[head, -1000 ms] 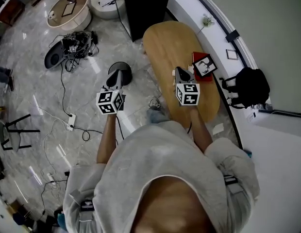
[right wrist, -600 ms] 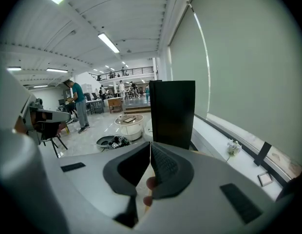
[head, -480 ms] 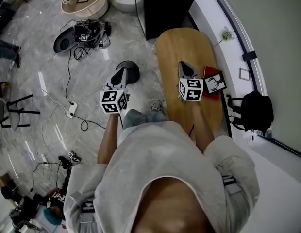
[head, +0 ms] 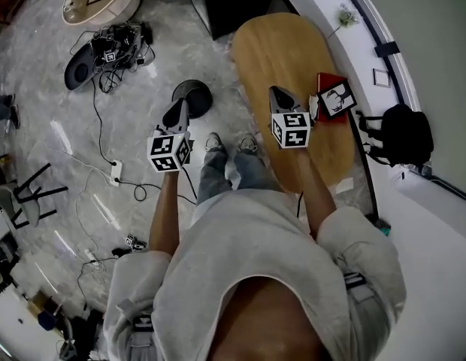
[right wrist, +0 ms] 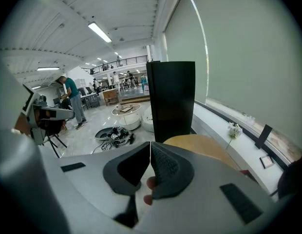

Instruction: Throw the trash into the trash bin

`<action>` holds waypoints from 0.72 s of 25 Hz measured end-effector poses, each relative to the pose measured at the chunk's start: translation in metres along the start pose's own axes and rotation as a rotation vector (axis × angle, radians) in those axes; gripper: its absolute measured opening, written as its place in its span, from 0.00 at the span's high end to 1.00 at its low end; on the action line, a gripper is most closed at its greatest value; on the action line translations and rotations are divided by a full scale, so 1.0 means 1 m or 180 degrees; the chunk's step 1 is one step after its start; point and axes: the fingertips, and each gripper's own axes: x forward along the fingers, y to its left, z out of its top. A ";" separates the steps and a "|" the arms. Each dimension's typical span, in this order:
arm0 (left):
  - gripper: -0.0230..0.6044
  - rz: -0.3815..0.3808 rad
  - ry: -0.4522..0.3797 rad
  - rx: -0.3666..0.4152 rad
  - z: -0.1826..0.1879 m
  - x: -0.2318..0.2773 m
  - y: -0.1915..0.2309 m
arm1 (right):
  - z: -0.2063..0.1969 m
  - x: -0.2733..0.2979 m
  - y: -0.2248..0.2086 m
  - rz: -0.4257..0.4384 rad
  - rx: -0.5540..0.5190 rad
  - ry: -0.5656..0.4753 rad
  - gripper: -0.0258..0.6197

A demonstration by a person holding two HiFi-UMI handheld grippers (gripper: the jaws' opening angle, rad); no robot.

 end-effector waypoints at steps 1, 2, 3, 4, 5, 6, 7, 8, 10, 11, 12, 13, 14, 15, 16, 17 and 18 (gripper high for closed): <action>0.93 -0.0048 0.0045 -0.0004 -0.005 0.005 0.003 | -0.007 0.001 0.003 -0.0036 0.0036 0.0045 0.91; 0.93 -0.0104 0.0097 0.0001 -0.009 0.010 0.005 | -0.015 0.001 0.007 -0.0074 0.0081 0.0086 0.91; 0.93 -0.0172 0.0151 0.0019 -0.014 0.016 0.005 | -0.024 0.000 0.009 -0.0116 0.0134 0.0124 0.91; 0.93 -0.0252 0.0202 0.0046 -0.018 0.022 0.001 | -0.032 -0.001 0.009 -0.0165 0.0192 0.0160 0.91; 0.93 -0.0344 0.0250 0.0079 -0.021 0.030 -0.004 | -0.041 -0.003 0.007 -0.0222 0.0251 0.0194 0.91; 0.93 -0.0440 0.0296 0.0116 -0.024 0.038 -0.010 | -0.050 -0.005 0.005 -0.0285 0.0312 0.0223 0.91; 0.93 -0.0538 0.0342 0.0154 -0.027 0.045 -0.017 | -0.059 -0.008 0.002 -0.0352 0.0377 0.0248 0.91; 0.93 -0.0635 0.0388 0.0193 -0.030 0.053 -0.025 | -0.068 -0.011 -0.002 -0.0421 0.0449 0.0272 0.91; 0.93 -0.0827 0.0486 0.0271 -0.038 0.067 -0.043 | -0.089 -0.020 -0.012 -0.0568 0.0612 0.0325 0.91; 0.93 -0.0924 0.0536 0.0312 -0.042 0.074 -0.053 | -0.100 -0.026 -0.017 -0.0645 0.0696 0.0353 0.91; 0.93 -0.1027 0.0582 0.0355 -0.045 0.082 -0.063 | -0.111 -0.031 -0.023 -0.0727 0.0779 0.0380 0.91; 0.93 -0.1136 0.0627 0.0401 -0.049 0.090 -0.073 | -0.122 -0.038 -0.028 -0.0816 0.0865 0.0408 0.91; 0.93 -0.1251 0.0673 0.0450 -0.053 0.097 -0.084 | -0.134 -0.045 -0.030 -0.0911 0.0957 0.0438 0.91; 0.93 -0.1363 0.0720 0.0499 -0.058 0.102 -0.094 | -0.147 -0.052 -0.032 -0.1002 0.1053 0.0468 0.91; 0.93 -0.1464 0.0766 0.0546 -0.064 0.106 -0.104 | -0.160 -0.059 -0.032 -0.1081 0.1145 0.0495 0.91; 0.93 -0.1551 0.0809 0.0589 -0.070 0.110 -0.113 | -0.173 -0.065 -0.033 -0.1143 0.1228 0.0517 0.91; 0.93 -0.1627 0.0852 0.0631 -0.076 0.114 -0.123 | -0.184 -0.071 -0.034 -0.1192 0.1304 0.0536 0.91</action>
